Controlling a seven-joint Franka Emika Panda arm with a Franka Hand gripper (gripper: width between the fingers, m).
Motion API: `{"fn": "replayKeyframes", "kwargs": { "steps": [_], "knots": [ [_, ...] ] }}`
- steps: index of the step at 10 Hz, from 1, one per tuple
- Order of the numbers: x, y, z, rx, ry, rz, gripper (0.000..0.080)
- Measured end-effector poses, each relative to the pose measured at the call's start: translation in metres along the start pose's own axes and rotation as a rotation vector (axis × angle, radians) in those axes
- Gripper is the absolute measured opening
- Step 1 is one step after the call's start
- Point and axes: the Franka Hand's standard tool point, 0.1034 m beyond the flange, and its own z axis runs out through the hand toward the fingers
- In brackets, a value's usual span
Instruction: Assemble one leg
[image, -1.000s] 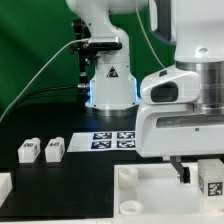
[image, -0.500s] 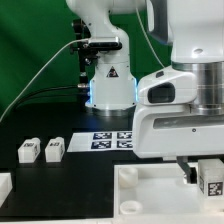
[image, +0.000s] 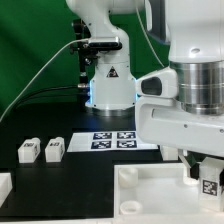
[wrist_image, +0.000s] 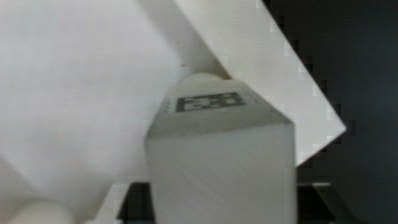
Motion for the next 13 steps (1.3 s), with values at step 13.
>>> {"fn": "replayKeyframes", "kwargs": {
  "steps": [13],
  "knots": [
    [-0.001,0.012,0.002,0.021,-0.053,1.02,0.0373]
  ]
}}
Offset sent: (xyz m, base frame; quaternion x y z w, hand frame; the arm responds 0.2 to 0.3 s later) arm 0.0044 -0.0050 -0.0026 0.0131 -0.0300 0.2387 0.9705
